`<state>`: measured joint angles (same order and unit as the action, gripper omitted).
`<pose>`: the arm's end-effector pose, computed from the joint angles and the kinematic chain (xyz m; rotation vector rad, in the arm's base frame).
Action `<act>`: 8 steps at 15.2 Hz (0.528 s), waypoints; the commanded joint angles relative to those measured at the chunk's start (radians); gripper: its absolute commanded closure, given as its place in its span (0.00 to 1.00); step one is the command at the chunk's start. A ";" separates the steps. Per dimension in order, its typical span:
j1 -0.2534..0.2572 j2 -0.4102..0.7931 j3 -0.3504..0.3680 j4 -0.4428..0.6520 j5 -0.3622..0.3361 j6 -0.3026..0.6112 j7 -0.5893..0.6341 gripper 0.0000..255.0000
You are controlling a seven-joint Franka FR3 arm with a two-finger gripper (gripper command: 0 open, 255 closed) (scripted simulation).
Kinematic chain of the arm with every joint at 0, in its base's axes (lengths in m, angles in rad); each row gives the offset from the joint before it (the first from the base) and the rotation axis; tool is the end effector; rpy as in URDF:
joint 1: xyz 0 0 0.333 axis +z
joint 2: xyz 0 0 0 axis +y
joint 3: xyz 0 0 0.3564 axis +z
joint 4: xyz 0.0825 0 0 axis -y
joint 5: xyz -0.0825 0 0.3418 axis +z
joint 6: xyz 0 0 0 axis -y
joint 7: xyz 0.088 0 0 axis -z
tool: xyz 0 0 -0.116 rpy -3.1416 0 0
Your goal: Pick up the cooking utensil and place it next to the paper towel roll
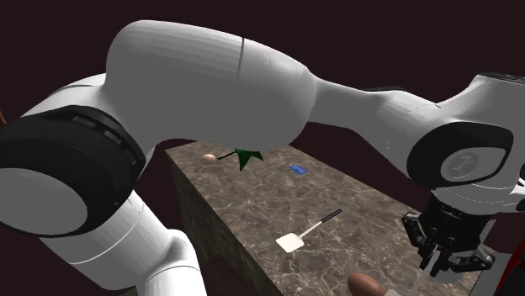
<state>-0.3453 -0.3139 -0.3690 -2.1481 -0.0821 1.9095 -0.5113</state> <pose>0.3016 -0.2960 0.5688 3.1246 -0.2575 0.1029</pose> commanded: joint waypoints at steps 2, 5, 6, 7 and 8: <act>0.000 0.009 -0.003 -0.032 0.002 0.041 -0.001 1.00; -0.001 0.016 -0.007 -0.066 0.002 0.082 -0.004 1.00; -0.001 0.019 -0.008 -0.077 0.002 0.095 -0.004 1.00; -0.001 0.022 -0.010 -0.087 0.003 0.109 -0.005 1.00; -0.001 0.025 -0.011 -0.098 0.003 0.123 -0.006 1.00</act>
<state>-0.3464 -0.2926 -0.3790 -2.2350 -0.0798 2.0170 -0.5171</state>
